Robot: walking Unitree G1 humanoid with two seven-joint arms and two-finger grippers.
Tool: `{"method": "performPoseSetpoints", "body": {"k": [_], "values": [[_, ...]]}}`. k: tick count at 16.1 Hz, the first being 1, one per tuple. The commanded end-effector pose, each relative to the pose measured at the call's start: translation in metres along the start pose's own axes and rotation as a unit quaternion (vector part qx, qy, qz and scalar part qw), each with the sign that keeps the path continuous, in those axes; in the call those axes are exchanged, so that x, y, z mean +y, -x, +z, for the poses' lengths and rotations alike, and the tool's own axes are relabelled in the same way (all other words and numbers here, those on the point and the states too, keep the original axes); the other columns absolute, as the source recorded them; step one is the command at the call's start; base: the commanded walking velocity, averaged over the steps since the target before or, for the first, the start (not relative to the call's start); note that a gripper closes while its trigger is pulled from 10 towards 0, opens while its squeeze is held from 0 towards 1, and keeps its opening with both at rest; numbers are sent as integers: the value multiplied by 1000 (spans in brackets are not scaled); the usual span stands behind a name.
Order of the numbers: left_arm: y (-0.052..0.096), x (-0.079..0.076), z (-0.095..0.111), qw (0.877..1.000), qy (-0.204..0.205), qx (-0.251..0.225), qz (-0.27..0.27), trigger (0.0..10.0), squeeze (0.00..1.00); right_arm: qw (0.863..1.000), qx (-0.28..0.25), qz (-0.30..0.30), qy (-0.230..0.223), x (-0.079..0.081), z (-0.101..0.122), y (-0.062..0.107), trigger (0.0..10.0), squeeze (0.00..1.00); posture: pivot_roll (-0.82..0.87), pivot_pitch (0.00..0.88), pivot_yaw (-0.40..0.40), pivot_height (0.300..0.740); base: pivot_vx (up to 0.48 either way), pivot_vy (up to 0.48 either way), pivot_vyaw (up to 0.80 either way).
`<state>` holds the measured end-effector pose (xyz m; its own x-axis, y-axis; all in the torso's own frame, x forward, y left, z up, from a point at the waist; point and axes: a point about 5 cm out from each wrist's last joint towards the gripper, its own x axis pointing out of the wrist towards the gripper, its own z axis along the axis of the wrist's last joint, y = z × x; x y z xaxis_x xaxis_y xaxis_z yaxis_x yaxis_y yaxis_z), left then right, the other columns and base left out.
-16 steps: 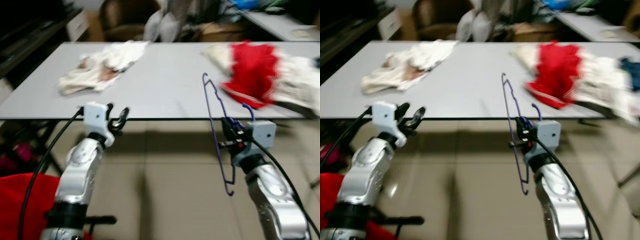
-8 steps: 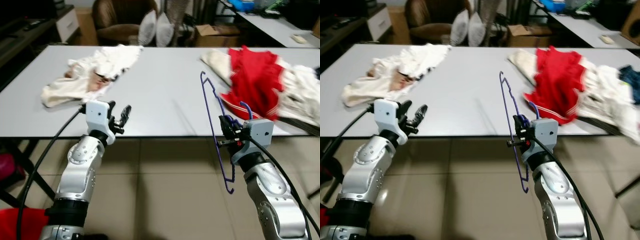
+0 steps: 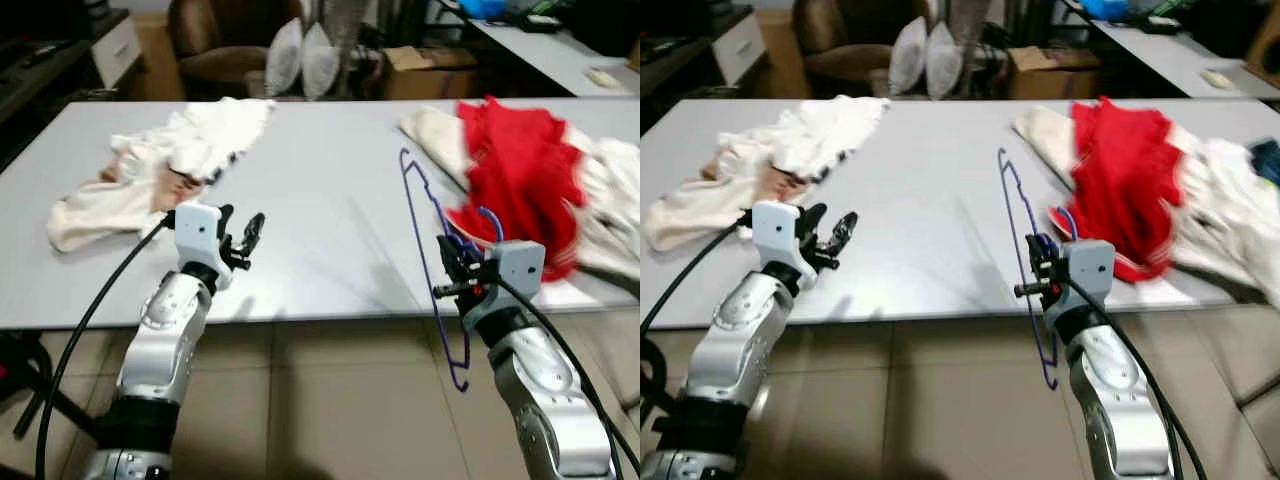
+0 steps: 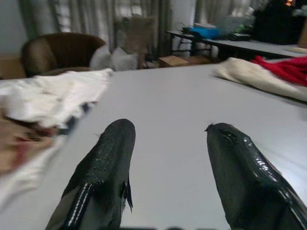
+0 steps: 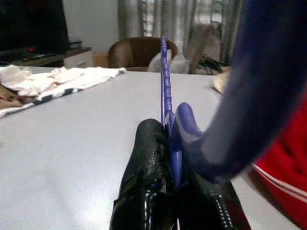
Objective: Hang hanger
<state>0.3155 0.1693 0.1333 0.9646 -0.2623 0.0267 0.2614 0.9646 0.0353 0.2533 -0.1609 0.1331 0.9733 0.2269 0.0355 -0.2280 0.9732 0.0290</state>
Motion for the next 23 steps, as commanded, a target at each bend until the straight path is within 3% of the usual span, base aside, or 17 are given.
{"method": "performPoseSetpoints", "body": {"k": [1, 12, 15, 20, 23], "values": [[2, 6, 1, 1000, -5, 0, 9, 10000, 0, 1000, -6, 13, -3, 5, 3, -2, 10000, 0, -195, 0, 6, 740, 409, 0, 0], [-1, 3, 1, 1000, -6, 2, 0, 10000, 0, 1000, -7, 12, -7, 9, 1, -1, 10000, 0, -193, 0, 19, 740, 405, 0, 0], [-2, -3, 3, 1000, -6, 0, -26, 10000, 0, 1000, 6, 11, -11, 10, -2, 1, 10000, 0, -190, 0, 21, 740, 0, 0, 0], [1, 3, 4, 1000, -10, -4, -17, 10000, 0, 1000, 9, 10, -17, 10, -5, 0, 10000, 0, -183, 0, 21, 740, 0, 451, -786], [4, 5, 3, 1000, -12, -1, -14, 10000, 0, 1000, 7, 11, -13, 11, -5, -1, 10000, 0, -183, 0, 23, 740, 0, 480, 0]]}}
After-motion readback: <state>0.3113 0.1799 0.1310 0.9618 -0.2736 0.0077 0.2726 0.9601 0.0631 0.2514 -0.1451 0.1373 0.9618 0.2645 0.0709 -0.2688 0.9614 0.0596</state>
